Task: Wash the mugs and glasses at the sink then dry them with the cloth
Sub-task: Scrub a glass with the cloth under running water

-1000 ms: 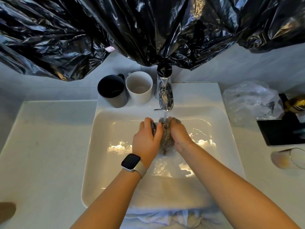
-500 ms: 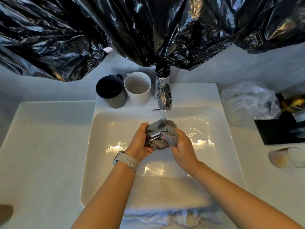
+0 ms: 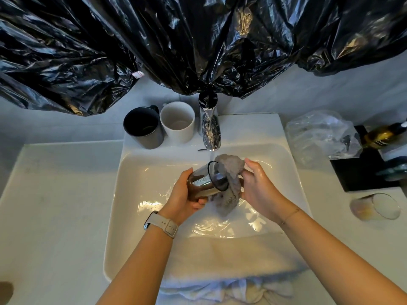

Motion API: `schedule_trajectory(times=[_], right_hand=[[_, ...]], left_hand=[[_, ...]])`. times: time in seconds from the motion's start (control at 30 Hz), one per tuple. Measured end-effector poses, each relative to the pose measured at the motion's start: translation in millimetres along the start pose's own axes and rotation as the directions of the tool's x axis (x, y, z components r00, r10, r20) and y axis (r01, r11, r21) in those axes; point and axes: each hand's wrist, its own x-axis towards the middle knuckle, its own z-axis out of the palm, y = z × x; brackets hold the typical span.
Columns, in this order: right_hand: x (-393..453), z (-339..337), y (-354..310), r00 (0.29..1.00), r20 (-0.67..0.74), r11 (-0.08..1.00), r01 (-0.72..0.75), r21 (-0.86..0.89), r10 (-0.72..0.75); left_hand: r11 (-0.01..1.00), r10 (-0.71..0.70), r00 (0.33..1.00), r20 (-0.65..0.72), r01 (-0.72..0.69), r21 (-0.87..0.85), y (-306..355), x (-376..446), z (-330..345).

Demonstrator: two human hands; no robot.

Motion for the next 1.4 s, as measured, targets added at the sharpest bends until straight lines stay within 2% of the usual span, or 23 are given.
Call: schedule_trajectory(times=[0.07, 0.2, 0.33, 0.4, 0.53, 0.6, 0.67, 0.73, 0.8, 0.9, 0.97, 1.03, 1.1, 1.17, 1.23, 1.3, 1.4], right_hand=[[3.8, 0.1, -0.3, 0.999, -0.038, 0.996, 0.028, -0.087, -0.031], [10.8, 1.3, -1.1, 0.993, -0.010, 0.953, 0.111, -0.283, -0.119], [23.6, 11.9, -3.6, 0.988, -0.131, 0.888, 0.015, -0.460, -0.085], [32.4, 12.9, -7.0, 0.985, -0.149, 0.836, -0.006, -0.548, -0.090], [46.1, 14.8, -15.1, 0.946, -0.025, 0.597, 0.183, -0.781, -0.322], [51.7, 13.6, -20.2, 0.905, 0.115, 0.391, 0.289, -0.874, -0.410], [58.8, 10.6, -22.8, 0.863, 0.289, 0.192, 0.393, -0.899, -0.414], [65.7, 9.8, -23.1, 0.842, 0.340, 0.128, 0.426, -0.896, -0.419], [73.7, 12.7, -23.7, 0.867, 0.260, 0.216, 0.376, -0.901, -0.426], [83.9, 20.2, -23.1, 0.938, 0.074, 0.486, 0.241, -0.840, -0.338], [87.2, 18.3, -19.6, 0.990, 0.007, 0.702, 0.106, -0.705, -0.142], [88.8, 14.6, -14.8, 0.995, 0.018, 0.794, -0.070, -0.604, 0.102], [90.2, 14.7, -14.1, 0.984, 0.053, 0.779, -0.103, -0.618, 0.172], [93.0, 18.9, -16.1, 0.997, 0.067, 0.749, 0.012, -0.663, 0.044], [94.2, 23.8, -21.4, 0.985, 0.115, 0.639, 0.173, -0.749, -0.131], [93.1, 28.2, -25.4, 0.940, 0.219, 0.518, 0.329, -0.790, -0.262], [84.6, 35.0, -25.7, 0.858, 0.344, 0.430, 0.494, -0.756, -0.382]], left_hand=[[1.000, 0.005, 1.000, 0.008, -0.005, -0.009, -0.4, 0.5, 0.2], [0.999, 0.012, 0.999, 0.047, -0.013, 0.034, 0.6, 2.8, -0.7], [0.990, 0.018, 0.995, 0.097, -0.031, 0.137, 3.7, 6.0, 0.4], [0.987, 0.022, 0.995, 0.094, -0.037, 0.156, 6.3, 10.0, 1.3], [0.984, -0.023, 0.990, 0.138, -0.002, 0.176, 15.7, 18.6, 2.1], [0.967, -0.109, 0.982, 0.154, 0.069, 0.245, 24.5, 21.0, 0.5], [0.924, -0.220, 0.966, 0.135, 0.162, 0.347, 33.0, 22.4, -3.1], [0.896, -0.277, 0.955, 0.111, 0.215, 0.388, 37.9, 23.2, -5.2], [0.918, -0.253, 0.964, 0.084, 0.212, 0.334, 38.9, 24.6, -3.5], [0.979, -0.097, 0.995, 0.007, 0.095, 0.181, 38.7, 27.0, -1.1], [0.974, 0.057, 0.995, -0.078, -0.039, 0.223, 39.3, 27.7, -2.7], [0.922, 0.188, 0.971, -0.146, -0.123, 0.366, 39.5, 27.2, -4.2], [0.879, 0.240, 0.957, -0.161, -0.144, 0.454, 39.5, 25.7, -5.8], [0.878, 0.214, 0.965, -0.153, -0.122, 0.462, 42.8, 23.9, -7.2], [0.904, 0.113, 0.986, -0.125, -0.050, 0.425, 49.0, 21.9, -9.1], [0.920, -0.023, 0.996, -0.086, 0.055, 0.388, 54.3, 20.5, -12.5], [0.920, -0.137, 0.989, -0.050, 0.146, 0.364, 54.7, 20.9, -15.5]])
